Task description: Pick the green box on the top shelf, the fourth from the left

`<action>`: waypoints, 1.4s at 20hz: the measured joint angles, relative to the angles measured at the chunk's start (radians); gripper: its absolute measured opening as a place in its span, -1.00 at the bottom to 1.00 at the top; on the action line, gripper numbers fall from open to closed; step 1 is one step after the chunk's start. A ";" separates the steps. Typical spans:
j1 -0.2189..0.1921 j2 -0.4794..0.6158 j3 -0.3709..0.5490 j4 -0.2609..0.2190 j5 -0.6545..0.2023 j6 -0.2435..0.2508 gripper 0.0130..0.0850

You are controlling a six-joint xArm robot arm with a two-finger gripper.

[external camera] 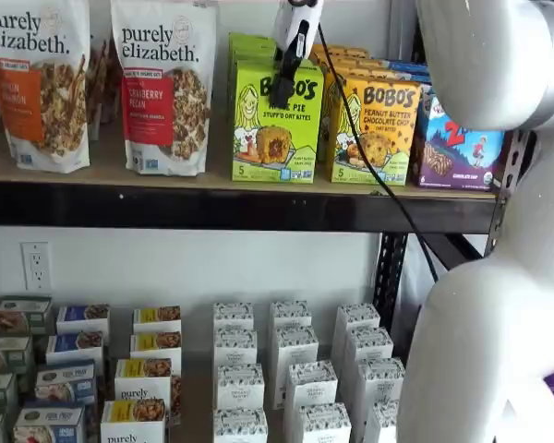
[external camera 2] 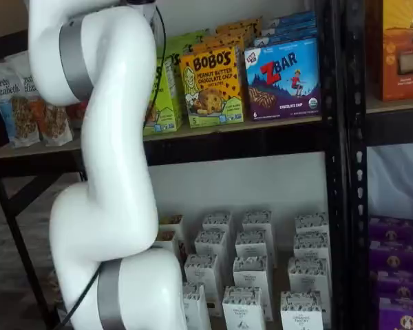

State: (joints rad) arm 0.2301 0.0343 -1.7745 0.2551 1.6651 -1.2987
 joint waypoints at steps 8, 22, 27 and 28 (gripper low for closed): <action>0.003 -0.001 0.000 0.001 0.001 0.003 -0.44; 0.009 -0.032 0.014 -0.001 0.010 0.013 -0.67; 0.018 -0.070 0.045 0.005 0.018 0.024 -0.67; 0.020 -0.080 0.053 0.008 0.022 0.027 -0.67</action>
State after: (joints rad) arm 0.2502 -0.0452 -1.7215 0.2631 1.6871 -1.2717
